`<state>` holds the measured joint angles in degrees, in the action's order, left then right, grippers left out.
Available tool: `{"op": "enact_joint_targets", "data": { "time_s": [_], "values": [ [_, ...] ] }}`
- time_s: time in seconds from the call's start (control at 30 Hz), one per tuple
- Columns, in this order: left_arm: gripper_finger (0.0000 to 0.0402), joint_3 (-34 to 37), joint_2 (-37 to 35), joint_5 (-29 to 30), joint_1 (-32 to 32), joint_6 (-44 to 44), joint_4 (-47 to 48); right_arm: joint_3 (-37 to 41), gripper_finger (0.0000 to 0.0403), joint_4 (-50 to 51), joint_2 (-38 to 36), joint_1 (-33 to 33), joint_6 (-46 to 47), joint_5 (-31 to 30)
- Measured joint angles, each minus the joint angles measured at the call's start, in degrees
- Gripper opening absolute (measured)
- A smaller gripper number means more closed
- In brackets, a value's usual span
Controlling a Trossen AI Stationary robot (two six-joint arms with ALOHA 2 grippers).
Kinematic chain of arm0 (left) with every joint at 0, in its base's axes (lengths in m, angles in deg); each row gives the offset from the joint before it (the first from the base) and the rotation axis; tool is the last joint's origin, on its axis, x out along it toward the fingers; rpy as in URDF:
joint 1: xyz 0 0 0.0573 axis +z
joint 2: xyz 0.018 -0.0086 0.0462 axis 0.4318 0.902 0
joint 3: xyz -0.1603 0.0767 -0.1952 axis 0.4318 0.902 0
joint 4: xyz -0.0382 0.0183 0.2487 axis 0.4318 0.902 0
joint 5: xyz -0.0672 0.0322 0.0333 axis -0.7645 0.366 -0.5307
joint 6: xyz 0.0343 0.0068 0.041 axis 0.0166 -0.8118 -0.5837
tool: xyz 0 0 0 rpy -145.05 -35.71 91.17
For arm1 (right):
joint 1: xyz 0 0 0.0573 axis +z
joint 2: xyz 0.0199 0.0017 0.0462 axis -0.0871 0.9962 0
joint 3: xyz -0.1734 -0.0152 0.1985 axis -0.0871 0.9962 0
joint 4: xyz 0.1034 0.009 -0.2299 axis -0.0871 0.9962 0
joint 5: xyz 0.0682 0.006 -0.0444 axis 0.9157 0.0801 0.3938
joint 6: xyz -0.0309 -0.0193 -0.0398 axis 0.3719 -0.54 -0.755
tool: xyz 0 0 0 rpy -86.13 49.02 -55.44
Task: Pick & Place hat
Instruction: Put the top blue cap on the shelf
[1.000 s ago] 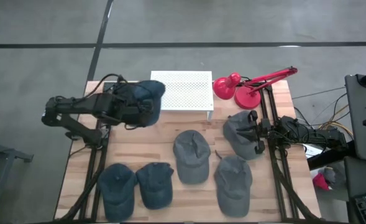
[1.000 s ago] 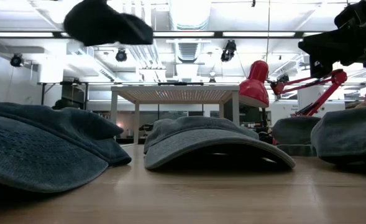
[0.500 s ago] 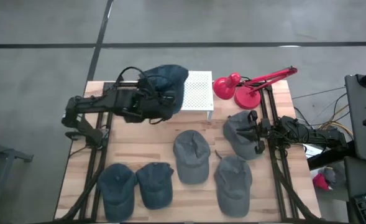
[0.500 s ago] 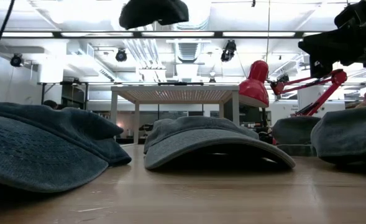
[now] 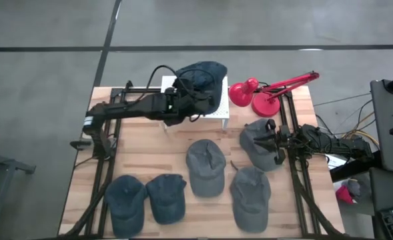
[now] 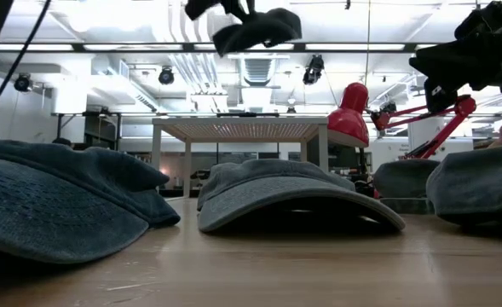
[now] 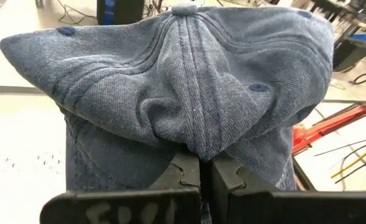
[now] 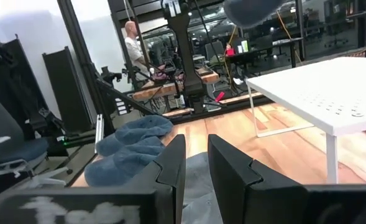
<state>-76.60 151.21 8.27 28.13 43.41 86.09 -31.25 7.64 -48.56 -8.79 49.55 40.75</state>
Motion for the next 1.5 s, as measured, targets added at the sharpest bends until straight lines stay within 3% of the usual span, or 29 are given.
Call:
{"op": "enact_joint_targets", "data": {
  "time_s": [0.17,0.3,0.53,0.8,0.93,1.17,1.5],
  "values": [
    [0.0000,0.0,1.5,-0.1,0.3,0.0,-0.4,0.0,0.0063,-1.4,0.0,0.0,2.0,0.0],
    [0.0000,0.0,1.6,-0.2,0.3,-0.1,-0.3,0.0,0.0063,-8.7,0.0,0.0,3.0,0.0],
    [0.0000,0.1,1.6,-0.1,0.1,-1.1,-0.3,-7.0,0.0063,-7.9,3.6,0.0,-5.0,-3.6],
    [0.0000,0.5,1.6,0.0,0.0,-1.1,-0.2,-26.8,0.0081,7.5,22.5,0.0,-17.9,-6.4],
    [0.0000,0.7,1.6,0.0,-0.4,-2.6,-0.2,-37.8,0.0111,13.6,33.5,0.0,-26.0,-7.9],
    [0.0000,0.7,1.6,0.0,-2.4,-12.8,0.0,-58.0,0.0177,30.3,50.3,0.0,-39.8,-11.1],
    [0.0000,0.7,1.6,-1.4,-3.9,-18.1,4.1,-79.2,0.0244,47.0,67.9,0.0,-49.1,-15.6]
  ]
}}
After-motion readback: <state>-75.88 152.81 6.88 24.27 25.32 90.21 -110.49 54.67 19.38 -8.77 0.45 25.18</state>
